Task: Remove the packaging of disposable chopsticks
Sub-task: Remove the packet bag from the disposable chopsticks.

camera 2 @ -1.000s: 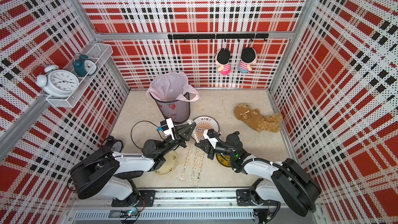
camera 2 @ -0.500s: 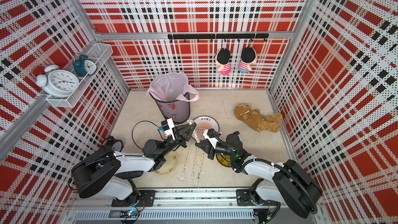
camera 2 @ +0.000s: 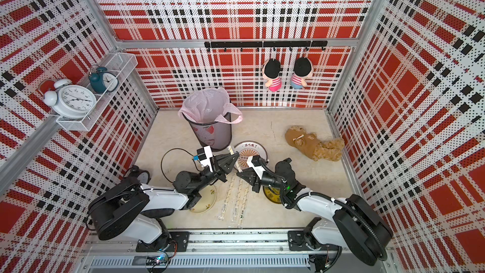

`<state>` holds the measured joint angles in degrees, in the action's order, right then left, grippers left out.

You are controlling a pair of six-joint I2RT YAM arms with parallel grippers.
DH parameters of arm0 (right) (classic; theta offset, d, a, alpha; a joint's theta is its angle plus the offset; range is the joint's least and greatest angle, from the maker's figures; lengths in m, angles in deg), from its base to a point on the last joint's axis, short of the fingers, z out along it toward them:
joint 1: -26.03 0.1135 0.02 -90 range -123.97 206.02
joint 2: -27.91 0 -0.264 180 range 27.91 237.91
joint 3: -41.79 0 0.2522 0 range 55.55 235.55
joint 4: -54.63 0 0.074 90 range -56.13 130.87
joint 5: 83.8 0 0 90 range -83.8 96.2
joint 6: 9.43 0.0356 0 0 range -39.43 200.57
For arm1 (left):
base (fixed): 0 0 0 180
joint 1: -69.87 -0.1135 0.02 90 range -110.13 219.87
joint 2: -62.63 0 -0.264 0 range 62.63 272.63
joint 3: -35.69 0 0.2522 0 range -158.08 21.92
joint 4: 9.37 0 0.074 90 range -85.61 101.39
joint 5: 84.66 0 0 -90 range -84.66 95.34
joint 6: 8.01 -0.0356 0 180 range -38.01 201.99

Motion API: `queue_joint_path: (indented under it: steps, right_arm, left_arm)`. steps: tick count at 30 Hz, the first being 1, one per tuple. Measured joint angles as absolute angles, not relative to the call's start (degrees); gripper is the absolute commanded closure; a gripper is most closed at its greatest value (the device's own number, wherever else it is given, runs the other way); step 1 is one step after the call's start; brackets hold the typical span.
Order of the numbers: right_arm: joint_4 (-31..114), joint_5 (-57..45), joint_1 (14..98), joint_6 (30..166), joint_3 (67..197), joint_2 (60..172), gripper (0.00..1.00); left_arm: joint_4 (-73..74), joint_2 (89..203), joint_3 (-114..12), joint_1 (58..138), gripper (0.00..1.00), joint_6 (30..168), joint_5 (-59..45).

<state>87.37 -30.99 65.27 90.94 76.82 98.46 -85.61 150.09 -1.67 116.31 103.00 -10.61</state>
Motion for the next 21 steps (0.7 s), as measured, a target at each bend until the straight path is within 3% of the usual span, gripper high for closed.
queue_joint_path:
  steps: [4,16,21]
  right_arm:
    - [86.3,-30.6,65.2,90.9,77.2,98.4,1.00]
    - [86.1,-29.7,65.3,90.4,78.8,95.7,1.00]
    - [88.0,-29.5,65.3,90.5,78.8,95.9,1.00]
  left_arm:
    - [-85.6,151.3,-2.5,116.2,0.88,103.3,-10.8]
    - [-85.5,152.1,-1.5,116.3,0.90,103.0,-14.6]
    - [-84.1,151.2,-1.3,116.1,0.83,102.6,-15.6]
